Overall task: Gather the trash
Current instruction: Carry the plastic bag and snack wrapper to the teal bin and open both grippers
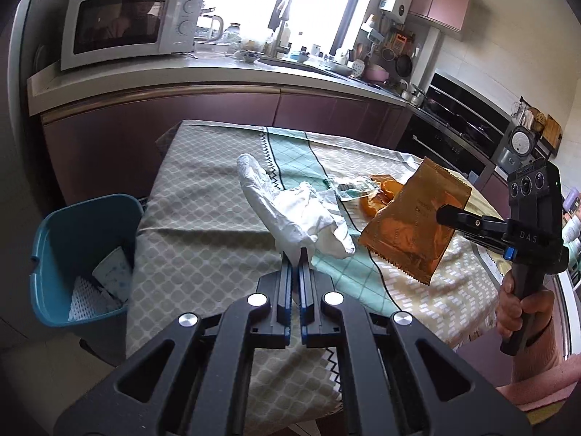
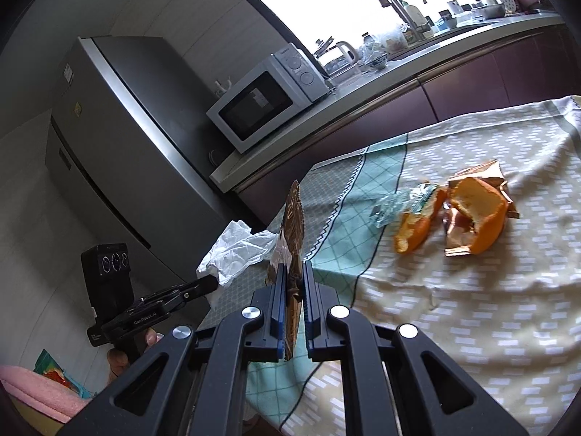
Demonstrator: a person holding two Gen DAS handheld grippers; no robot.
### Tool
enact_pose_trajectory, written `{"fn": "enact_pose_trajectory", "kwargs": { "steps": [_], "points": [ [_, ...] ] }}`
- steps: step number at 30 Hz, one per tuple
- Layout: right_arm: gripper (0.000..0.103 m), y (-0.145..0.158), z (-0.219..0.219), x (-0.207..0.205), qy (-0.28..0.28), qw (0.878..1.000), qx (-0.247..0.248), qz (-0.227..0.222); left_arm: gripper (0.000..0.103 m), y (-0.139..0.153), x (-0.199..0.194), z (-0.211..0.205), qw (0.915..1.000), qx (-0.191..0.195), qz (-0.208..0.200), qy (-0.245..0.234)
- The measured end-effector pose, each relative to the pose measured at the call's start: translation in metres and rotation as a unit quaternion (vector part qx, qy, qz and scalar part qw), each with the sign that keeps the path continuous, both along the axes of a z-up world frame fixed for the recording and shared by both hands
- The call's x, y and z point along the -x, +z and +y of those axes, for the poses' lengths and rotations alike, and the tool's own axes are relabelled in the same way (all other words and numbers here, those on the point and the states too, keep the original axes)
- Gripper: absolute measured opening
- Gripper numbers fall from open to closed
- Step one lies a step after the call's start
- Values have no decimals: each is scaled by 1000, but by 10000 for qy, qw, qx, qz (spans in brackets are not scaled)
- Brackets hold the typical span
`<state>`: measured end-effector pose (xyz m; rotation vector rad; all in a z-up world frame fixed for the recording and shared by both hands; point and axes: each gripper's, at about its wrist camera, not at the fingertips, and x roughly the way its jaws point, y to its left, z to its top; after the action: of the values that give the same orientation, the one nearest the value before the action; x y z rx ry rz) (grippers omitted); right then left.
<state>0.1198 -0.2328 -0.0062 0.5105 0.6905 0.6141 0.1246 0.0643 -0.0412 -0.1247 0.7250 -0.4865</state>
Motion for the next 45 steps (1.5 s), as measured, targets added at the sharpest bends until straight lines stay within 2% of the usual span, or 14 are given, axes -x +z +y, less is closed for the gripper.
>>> {"fn": "enact_pose_trajectory", "kwargs": {
  "steps": [18,31,38,45],
  "points": [
    [7,9,104,-49,1079,9941,60,26,4,10,8,81,9959,-94,-114,894],
    [7,17,173,-75,1567,9874,210,-64,4,11,-1,136,9876,-258,-187,1540],
    [7,10,203,-94,1688,9852,286,48,4,0,-12,162,9831,-375,-79,1792],
    [7,0,234,-112,1808,9820,510,181,4,-24,-31,173,9788,-508,219,1973]
  ]
}}
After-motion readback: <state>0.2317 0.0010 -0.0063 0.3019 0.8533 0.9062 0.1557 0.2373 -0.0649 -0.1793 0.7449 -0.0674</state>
